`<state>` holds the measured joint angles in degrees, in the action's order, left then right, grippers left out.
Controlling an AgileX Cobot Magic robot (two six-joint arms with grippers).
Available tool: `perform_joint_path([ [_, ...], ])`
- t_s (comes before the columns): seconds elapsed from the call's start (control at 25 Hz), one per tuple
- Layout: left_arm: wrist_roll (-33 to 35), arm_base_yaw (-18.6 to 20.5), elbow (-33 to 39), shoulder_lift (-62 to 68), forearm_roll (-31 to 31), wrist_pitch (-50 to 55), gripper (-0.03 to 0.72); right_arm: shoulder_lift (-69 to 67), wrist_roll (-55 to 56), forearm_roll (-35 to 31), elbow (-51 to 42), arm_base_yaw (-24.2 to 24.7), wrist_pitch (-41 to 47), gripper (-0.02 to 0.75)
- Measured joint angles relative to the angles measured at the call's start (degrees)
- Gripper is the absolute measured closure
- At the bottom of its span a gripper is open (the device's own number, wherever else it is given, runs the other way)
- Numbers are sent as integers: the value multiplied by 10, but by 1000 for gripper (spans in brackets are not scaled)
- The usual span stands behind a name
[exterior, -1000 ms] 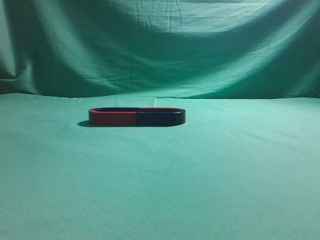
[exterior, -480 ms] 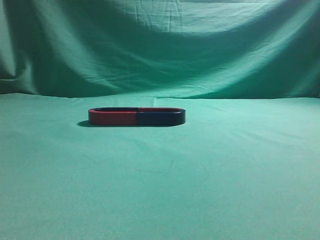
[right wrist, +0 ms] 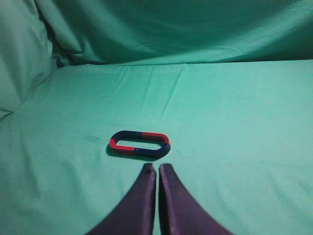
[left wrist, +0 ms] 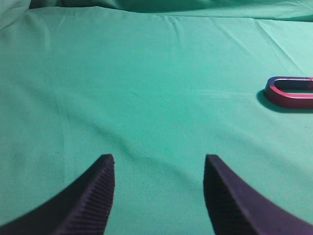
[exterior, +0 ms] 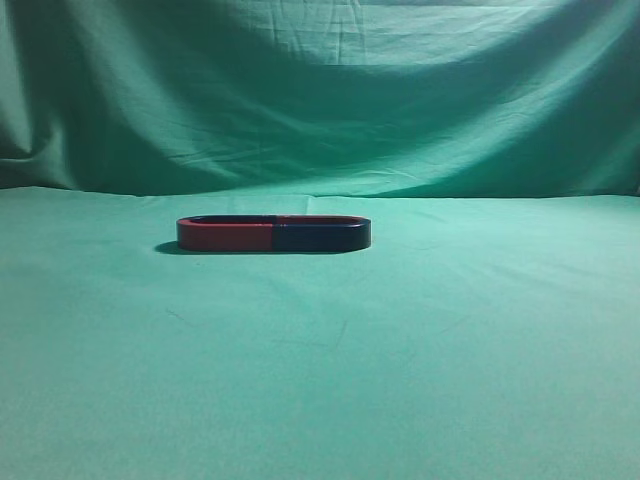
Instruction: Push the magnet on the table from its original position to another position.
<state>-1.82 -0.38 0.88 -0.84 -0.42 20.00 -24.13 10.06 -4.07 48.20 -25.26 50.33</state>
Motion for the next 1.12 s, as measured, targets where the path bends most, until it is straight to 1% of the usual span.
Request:
perform_joint_path([
  [0.24,0,0,0,0,0,0,316,38,-13,0,-11,0,-1,738],
  [0.36,0,0,0,0,0,0,316,38,-71,4,-39,0,-33,738],
  [0.52,0,0,0,0,0,0,316,53,-123,14,-117,3,-105,738],
  [0.64,0,0,0,0,0,0,316,95,-131,17,-190,36,-171,738],
  [0.84,0,0,0,0,0,0,316,200,-132,18,-313,126,-277,738],
  [1.0,0,0,0,0,0,0,316,245,-132,16,-394,194,-304,738],
  [1.12,0,0,0,0,0,0,316,247,-132,3,-445,227,-320,738],
])
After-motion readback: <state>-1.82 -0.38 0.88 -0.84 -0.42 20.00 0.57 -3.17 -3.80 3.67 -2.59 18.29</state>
